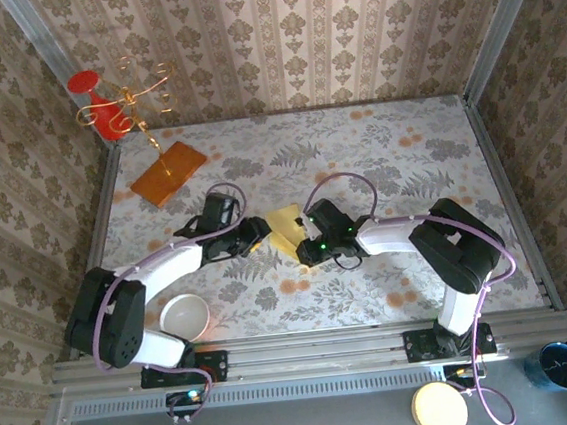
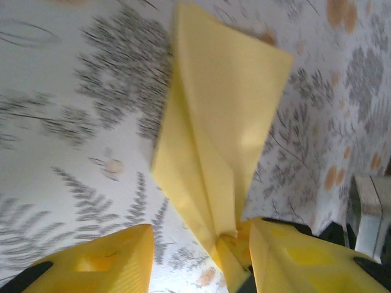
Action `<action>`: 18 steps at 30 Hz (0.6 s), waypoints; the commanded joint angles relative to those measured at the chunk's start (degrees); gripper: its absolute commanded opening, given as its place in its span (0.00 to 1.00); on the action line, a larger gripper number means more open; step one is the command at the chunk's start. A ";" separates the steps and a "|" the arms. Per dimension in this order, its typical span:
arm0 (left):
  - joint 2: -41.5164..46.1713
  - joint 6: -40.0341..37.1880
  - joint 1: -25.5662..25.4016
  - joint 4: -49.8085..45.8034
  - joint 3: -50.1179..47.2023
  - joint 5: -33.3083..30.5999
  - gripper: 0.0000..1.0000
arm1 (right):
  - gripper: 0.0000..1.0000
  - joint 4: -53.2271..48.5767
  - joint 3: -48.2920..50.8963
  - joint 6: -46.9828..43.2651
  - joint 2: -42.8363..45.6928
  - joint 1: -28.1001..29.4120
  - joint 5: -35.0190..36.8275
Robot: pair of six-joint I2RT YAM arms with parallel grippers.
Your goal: Fold a paper plane with a square sheet of paper (pick it up from the middle)
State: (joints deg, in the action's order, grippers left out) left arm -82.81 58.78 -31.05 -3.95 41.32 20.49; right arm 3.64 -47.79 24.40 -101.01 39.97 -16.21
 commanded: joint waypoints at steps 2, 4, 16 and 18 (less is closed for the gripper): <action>-3.60 -2.23 -2.16 4.28 1.49 2.41 0.42 | 0.15 2.95 2.32 2.47 -1.05 -1.20 -5.34; -5.30 -2.60 -2.73 5.03 2.33 3.04 0.41 | 0.15 3.72 2.76 2.74 -0.94 -1.59 -6.00; -13.25 -3.59 -3.05 9.13 6.11 5.55 0.43 | 0.16 4.62 3.42 2.69 -0.92 -2.70 -6.94; -14.41 -3.43 -3.05 9.51 6.31 5.68 0.44 | 0.16 4.51 3.32 2.72 -0.99 -2.75 -6.95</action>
State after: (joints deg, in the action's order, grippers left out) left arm -95.64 56.90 -33.78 4.40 46.30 25.12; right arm 7.75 -45.52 26.85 -101.01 37.56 -21.87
